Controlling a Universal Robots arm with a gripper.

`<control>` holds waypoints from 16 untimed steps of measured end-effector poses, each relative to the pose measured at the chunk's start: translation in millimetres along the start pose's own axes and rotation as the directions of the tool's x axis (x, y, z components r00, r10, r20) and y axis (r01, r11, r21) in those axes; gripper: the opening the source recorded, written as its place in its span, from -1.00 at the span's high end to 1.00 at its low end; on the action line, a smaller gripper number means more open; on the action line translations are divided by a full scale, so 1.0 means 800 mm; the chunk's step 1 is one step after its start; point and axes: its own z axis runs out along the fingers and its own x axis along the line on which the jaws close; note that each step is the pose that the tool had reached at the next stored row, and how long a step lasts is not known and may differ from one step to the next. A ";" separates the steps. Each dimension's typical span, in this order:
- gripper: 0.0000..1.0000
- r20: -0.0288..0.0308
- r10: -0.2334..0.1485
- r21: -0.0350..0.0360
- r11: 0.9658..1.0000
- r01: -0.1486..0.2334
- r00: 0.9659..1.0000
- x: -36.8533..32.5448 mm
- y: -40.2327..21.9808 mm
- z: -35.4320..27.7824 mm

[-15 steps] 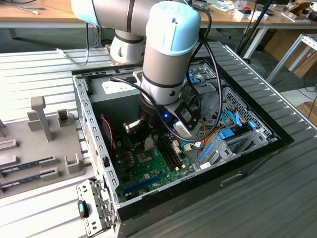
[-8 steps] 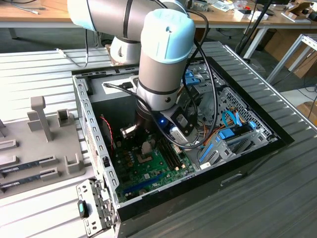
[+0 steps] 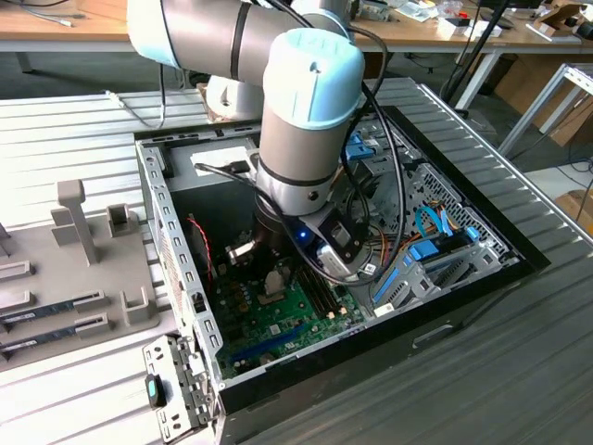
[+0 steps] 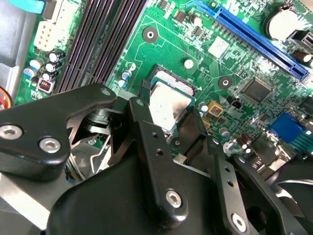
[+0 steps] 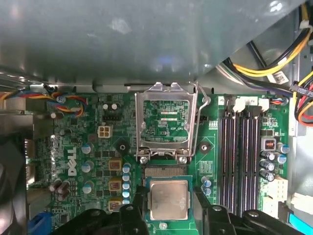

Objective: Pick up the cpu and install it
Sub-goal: 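Place the cpu into insertion slot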

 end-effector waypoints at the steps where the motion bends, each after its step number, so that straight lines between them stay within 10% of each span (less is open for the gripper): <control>1: 0.05 0.000 0.000 0.000 1.000 0.000 1.000 0.0001 0.0000 0.0014; 16: 0.05 0.000 0.002 0.000 1.000 -0.002 1.000 0.0026 0.0008 0.0158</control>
